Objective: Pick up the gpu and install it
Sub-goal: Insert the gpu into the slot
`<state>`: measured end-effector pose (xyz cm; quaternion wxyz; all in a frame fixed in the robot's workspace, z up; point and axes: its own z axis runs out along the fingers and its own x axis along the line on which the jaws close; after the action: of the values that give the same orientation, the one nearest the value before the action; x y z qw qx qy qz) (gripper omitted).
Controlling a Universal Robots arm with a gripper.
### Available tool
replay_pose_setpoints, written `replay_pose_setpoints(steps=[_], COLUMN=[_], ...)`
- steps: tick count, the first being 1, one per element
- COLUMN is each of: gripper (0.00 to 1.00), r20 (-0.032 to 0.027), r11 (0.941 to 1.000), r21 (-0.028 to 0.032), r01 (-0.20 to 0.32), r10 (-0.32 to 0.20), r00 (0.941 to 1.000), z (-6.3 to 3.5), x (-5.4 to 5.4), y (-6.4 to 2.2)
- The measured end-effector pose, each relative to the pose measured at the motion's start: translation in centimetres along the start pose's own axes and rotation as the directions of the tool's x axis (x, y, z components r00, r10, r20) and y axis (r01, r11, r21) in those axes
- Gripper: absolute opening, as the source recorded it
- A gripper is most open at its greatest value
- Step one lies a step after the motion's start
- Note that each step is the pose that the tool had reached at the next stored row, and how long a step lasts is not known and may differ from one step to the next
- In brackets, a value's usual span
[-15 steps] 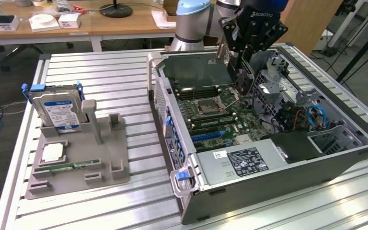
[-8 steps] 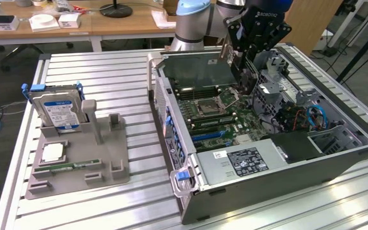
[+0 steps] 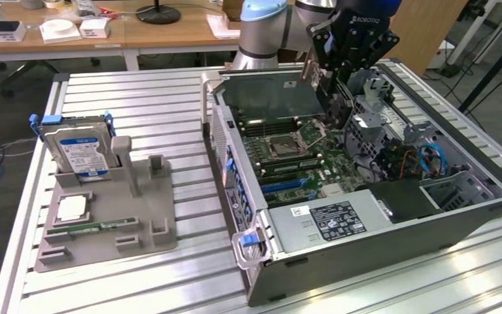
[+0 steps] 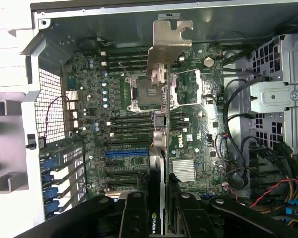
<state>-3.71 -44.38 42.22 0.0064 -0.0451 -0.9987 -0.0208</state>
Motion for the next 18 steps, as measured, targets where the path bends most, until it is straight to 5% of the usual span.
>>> replay_pose_setpoints(steps=[18], gripper=[0.26], r20=[0.0001], r11=[1.0000], r21=[0.0015], r01=[0.000], r10=[0.000], r00=[1.0000], z=[0.00], x=[0.02], y=[0.05])
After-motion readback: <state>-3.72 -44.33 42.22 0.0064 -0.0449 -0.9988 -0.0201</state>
